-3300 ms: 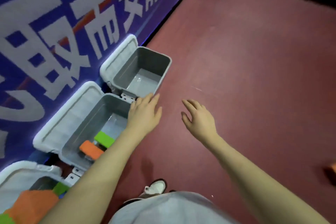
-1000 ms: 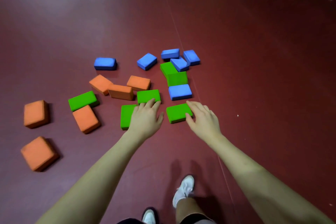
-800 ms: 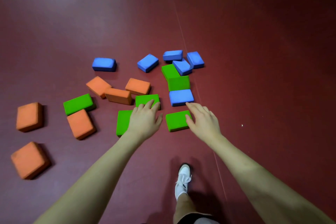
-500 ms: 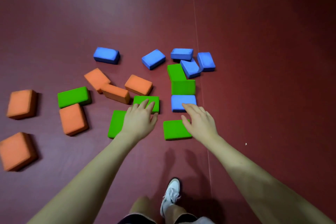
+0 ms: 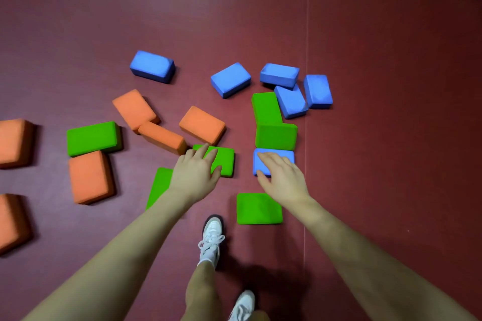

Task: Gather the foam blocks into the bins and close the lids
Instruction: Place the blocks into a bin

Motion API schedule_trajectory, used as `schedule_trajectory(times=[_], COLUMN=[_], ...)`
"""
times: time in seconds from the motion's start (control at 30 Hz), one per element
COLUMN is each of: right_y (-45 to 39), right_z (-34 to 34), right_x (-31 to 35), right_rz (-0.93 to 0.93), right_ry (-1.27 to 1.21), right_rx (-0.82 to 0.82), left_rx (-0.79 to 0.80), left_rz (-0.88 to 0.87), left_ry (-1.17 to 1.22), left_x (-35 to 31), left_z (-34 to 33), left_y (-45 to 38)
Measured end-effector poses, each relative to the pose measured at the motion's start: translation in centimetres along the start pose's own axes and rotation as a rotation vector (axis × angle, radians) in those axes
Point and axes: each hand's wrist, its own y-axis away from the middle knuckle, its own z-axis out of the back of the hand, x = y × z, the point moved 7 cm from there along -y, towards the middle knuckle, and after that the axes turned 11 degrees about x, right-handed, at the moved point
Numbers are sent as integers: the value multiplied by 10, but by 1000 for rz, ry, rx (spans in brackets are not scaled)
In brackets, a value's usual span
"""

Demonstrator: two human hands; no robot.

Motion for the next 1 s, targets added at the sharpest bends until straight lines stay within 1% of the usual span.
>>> schedule_trajectory(times=[0.17, 0.3, 0.37, 0.47, 0.6, 0.67, 0.77, 0.87, 1.0], right_y=[-86, -138, -160, -193, -222, -234, -257, -278, -311], right_z=[-35, -95, -127, -190, -287, -334, -402, -447, -490], right_x=[-14, -36, -46, -66, -95, -109, -137, -160, -168], right_rz=[-5, 20, 34, 64, 94, 95, 66, 58, 83], right_ry=[-2, 20, 44, 72, 65, 81, 110, 56, 74], right_rx=[52, 83, 94, 92, 133, 136, 224, 179, 128], left_rx=[49, 92, 80, 90, 87, 96, 97, 82, 33], left_rz=[1, 7, 18, 35, 49, 56, 42, -28, -1], left_ry=[10, -19, -12, -1, -7, -39, -115, -231, -249], left_x=[34, 57, 69, 92, 123, 135, 148, 160, 185], left_z=[-23, -71, -96, -155, -248, -293, -350, -395, -422], left_y=[-85, -149, -175, -218, -266, -291, -331, -372, -412])
